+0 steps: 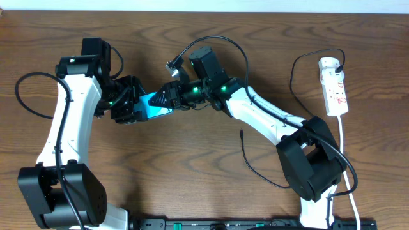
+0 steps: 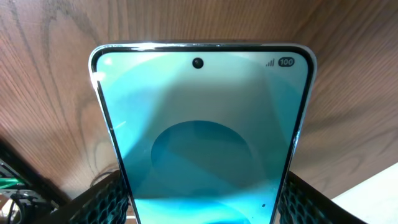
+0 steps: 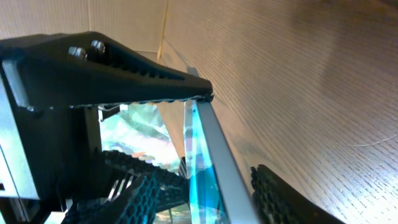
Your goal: Plug charger to phone and switch on socket
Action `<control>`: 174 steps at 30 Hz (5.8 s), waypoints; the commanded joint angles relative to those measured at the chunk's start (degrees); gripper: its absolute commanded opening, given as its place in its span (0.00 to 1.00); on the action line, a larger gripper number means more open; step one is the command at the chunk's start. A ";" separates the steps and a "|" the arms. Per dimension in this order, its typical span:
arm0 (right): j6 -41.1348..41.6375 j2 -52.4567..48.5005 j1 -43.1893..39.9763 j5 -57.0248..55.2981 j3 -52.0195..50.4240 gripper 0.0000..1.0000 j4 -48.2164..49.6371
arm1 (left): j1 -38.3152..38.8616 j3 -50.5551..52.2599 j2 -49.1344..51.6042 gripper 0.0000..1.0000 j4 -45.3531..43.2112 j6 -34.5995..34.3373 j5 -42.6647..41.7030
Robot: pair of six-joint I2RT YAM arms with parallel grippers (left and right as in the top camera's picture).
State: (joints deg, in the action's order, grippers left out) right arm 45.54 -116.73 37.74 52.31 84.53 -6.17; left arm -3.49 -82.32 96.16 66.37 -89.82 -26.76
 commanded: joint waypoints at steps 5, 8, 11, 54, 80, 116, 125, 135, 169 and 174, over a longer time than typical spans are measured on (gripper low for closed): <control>0.33 0.46 0.24 -0.96 0.74 0.47 0.04 | 0.09 -1.49 -1.09 0.07 0.46 -0.28 -2.80; 0.33 0.44 0.24 -0.96 0.74 0.48 0.04 | 0.09 -1.49 -1.11 0.07 0.46 -0.28 -2.84; 0.68 0.46 0.24 -0.98 0.74 0.48 0.04 | 0.09 -1.49 -1.09 0.07 0.46 -0.28 -4.35; 2.45 0.46 0.24 -0.70 0.74 0.18 0.85 | 0.09 -1.49 -1.07 0.07 0.44 0.13 -5.57; 2.43 0.44 0.00 -0.74 0.74 0.01 0.85 | -0.09 -1.49 -1.07 0.24 -1.79 4.20 -5.79; 66.34 0.46 -12.22 -16.15 0.74 0.01 36.74 | -2.71 -1.49 -1.09 0.92 -38.73 32.79 -33.73; 67.41 0.44 -6.05 -18.16 0.74 0.02 41.57 | -2.64 -1.49 -1.09 0.92 -50.93 27.50 -32.39; 68.24 0.46 -4.52 -18.36 0.74 0.02 44.28 | -2.67 -1.49 -1.09 0.82 -53.88 25.66 -26.58; 71.84 0.46 -2.82 -26.71 0.74 0.02 50.14 | -1.92 -1.42 -1.07 0.39 -62.23 25.90 -23.45; 71.82 0.46 -2.69 -26.45 0.74 0.01 50.14 | -1.90 -1.36 -1.07 0.22 -62.16 25.86 -23.50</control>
State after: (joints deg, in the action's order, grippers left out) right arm 116.77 -116.79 34.33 26.09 84.53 43.16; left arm -5.67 -83.33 95.90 4.38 -64.64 -50.39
